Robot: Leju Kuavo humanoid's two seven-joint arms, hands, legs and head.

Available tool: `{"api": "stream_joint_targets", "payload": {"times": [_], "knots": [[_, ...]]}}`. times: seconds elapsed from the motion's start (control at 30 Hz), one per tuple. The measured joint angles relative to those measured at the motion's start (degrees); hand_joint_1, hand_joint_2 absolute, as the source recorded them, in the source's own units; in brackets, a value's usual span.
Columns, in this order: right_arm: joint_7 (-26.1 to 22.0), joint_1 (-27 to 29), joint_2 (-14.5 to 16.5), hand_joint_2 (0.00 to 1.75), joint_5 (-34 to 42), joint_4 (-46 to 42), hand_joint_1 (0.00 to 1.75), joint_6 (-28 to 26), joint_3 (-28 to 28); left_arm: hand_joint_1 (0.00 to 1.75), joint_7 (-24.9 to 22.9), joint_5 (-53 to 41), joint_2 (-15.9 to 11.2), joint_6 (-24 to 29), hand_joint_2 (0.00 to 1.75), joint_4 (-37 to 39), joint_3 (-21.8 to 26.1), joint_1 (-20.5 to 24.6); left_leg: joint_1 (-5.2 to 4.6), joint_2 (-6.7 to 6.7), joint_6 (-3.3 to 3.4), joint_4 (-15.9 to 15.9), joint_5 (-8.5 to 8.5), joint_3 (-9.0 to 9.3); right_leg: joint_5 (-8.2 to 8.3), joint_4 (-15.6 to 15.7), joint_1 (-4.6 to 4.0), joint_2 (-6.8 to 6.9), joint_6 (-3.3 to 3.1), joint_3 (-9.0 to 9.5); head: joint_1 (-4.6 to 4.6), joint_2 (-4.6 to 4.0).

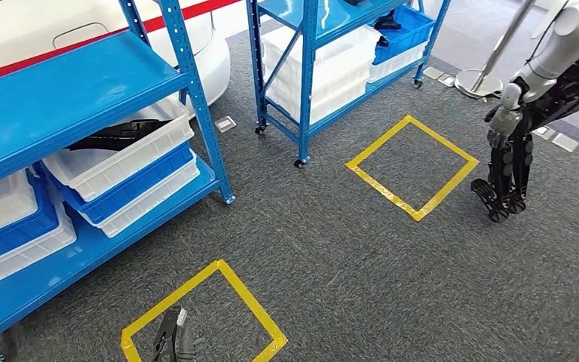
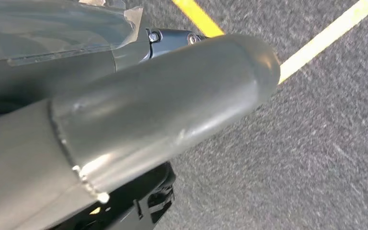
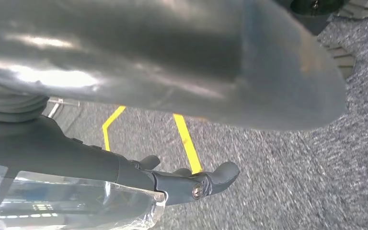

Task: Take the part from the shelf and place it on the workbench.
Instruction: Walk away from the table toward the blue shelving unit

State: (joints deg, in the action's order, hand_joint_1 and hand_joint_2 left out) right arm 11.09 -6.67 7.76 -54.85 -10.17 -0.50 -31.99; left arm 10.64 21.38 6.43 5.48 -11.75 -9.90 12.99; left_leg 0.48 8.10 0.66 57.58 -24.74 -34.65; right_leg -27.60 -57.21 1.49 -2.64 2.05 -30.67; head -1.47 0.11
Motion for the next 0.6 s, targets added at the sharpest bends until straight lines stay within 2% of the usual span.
{"api": "stream_joint_targets", "payload": {"times": [0.07, 0.1, 0.13, 0.17, 0.2, 0.23, 0.27, 0.3, 0.37, 0.4, 0.43, 0.5, 0.53, 0.57, 0.6], "knots": [[-0.2, 0.1, 0.1, 0.00, 0.0, 0.0, 0.00, -0.1, -0.2, 0.00, 0.2, -0.1, 0.0, -0.9, 0.00, 0.0, 0.0, 0.1, -0.11, -3.16, -0.47, 3.3, -2.21, -1.64, 0.26, 0.3, 0.13, 1.54, -0.88, 0.08, -0.53, 0.00], [-0.3, 0.2, 0.1, 0.00, 0.0, 0.0, 0.00, -0.2, -0.3, 0.00, 0.2, -0.1, 0.0, -1.1, 0.00, 0.0, 0.0, 0.2, -0.16, -5.39, -0.65, 7.0, -4.30, -3.38, 0.23, 0.3, -0.06, 2.42, -1.18, 0.10, -0.81, 0.00], [-0.3, 0.3, 0.1, 0.00, 0.0, 0.0, 0.00, -0.2, -0.4, 0.00, 0.3, -0.1, 0.0, -1.3, 0.00, 0.0, 0.0, 0.2, -0.10, -6.79, -0.83, 11.1, -6.27, -5.33, 0.16, 0.3, -0.23, 3.32, -1.39, 0.07, -1.05, 0.00], [-0.3, 0.5, 0.1, 0.00, 0.1, 0.0, 0.00, -0.2, -0.4, 0.00, 0.3, -0.1, 0.1, -1.3, 0.00, 0.0, 0.0, 0.2, -0.01, -7.43, -0.94, 14.4, -7.57, -6.94, 0.10, 0.3, -0.40, 4.19, -1.48, 0.04, -1.08, 0.00], [-0.3, 0.6, 0.0, 0.00, 0.1, 0.0, 0.00, -0.2, -0.5, 0.00, 0.3, -0.1, 0.1, -1.4, 0.00, 0.0, 0.0, 0.2, 0.07, -7.79, -1.01, 16.6, -8.13, -7.97, 0.04, 0.3, -0.52, 5.05, -1.55, 0.01, -1.08, 0.00], [-0.3, 0.6, 0.0, 0.00, 0.1, 0.0, 0.00, -0.2, -0.6, 0.00, 0.3, -0.1, 0.1, -1.4, 0.00, 0.0, 0.0, 0.1, 0.12, -7.96, -1.00, 16.2, -7.44, -7.70, 0.00, 0.3, -0.57, 5.73, -1.59, 0.03, -1.10, 0.00], [-0.3, 0.5, 0.0, 0.00, 0.1, 0.0, 0.00, -0.2, -0.7, 0.00, 0.3, -0.1, 0.1, -1.4, 0.00, 0.0, 0.0, 0.0, 0.14, -8.23, -0.93, 13.9, -5.99, -6.40, -0.05, 0.3, -0.60, 6.38, -1.59, 0.09, -1.10, 0.00], [-0.3, 0.5, 0.1, 0.00, 0.1, 0.0, 0.00, -0.2, -0.7, 0.00, 0.3, -0.1, 0.1, -1.5, 0.00, 0.0, 0.0, 0.1, 0.10, -8.91, -0.76, 10.1, -4.14, -4.27, -0.13, 0.3, -0.63, 6.98, -1.58, 0.23, -1.12, 0.00], [-0.3, 0.4, 0.1, 0.00, 0.1, 0.0, 0.00, -0.2, -0.7, 0.00, 0.4, -0.1, 0.0, -1.6, 0.00, 0.0, 0.0, 0.3, -0.30, -11.59, -0.19, 2.8, -1.66, -0.13, -0.40, 0.3, -0.89, 8.03, -1.30, 0.55, -1.08, 0.00], [-0.4, 0.4, 0.1, 0.00, 0.1, 0.0, 0.00, -0.2, -0.7, 0.00, 0.5, -0.1, 0.0, -1.8, 0.00, 0.0, 0.0, 0.4, -0.56, -12.45, 0.11, 0.8, -1.23, 0.95, -0.55, 0.3, -1.06, 8.46, -1.08, 0.71, -1.04, 0.00], [-0.4, 0.4, 0.1, 0.00, 0.1, 0.0, 0.00, -0.2, -0.7, 0.00, 0.5, -0.2, 0.1, -1.9, 0.00, 0.0, 0.0, 0.5, -0.81, -12.72, 0.34, 0.1, -1.27, 1.24, -0.68, 0.3, -1.21, 8.92, -0.85, 0.85, -0.99, 0.00], [-0.4, 0.3, 0.1, 0.00, 0.1, 0.0, 0.00, -0.2, -0.8, 0.00, 0.7, -0.3, 0.1, -1.9, 0.00, 0.0, 0.0, 0.5, -1.02, -11.33, 0.74, 0.0, -1.15, 1.06, -0.81, 0.5, -1.36, 9.98, -0.38, 1.25, -0.96, 0.00], [-0.4, 0.3, 0.2, 0.00, 0.1, 0.0, 0.00, -0.2, -0.8, 0.00, 0.7, -0.4, 0.1, -1.9, 0.00, 0.0, 0.0, 0.5, -0.85, -10.70, 1.03, -0.3, -0.96, 1.16, -0.98, 0.5, -1.28, 10.09, -0.14, 1.34, -0.98, 0.00], [-0.4, 0.3, 0.2, 0.00, 0.1, 0.0, 0.00, -0.2, -0.8, 0.00, 0.7, -0.5, 0.1, -1.8, 0.00, 0.0, 0.0, 0.5, -0.64, -10.08, 1.40, -0.5, -0.72, 1.31, -1.46, 0.0, -1.24, 9.29, 0.02, 1.22, -0.87, 0.00], [-0.4, 0.3, 0.3, 0.00, 0.1, 0.0, 0.00, -0.2, -0.8, 0.00, 0.8, -0.5, 0.1, -1.8, 0.00, 0.0, 0.0, 0.6, -0.41, -9.45, 1.75, -0.8, -0.46, 1.46, -2.33, -1.5, -1.18, 7.88, 0.07, 0.70, -0.74, 0.00]]}}
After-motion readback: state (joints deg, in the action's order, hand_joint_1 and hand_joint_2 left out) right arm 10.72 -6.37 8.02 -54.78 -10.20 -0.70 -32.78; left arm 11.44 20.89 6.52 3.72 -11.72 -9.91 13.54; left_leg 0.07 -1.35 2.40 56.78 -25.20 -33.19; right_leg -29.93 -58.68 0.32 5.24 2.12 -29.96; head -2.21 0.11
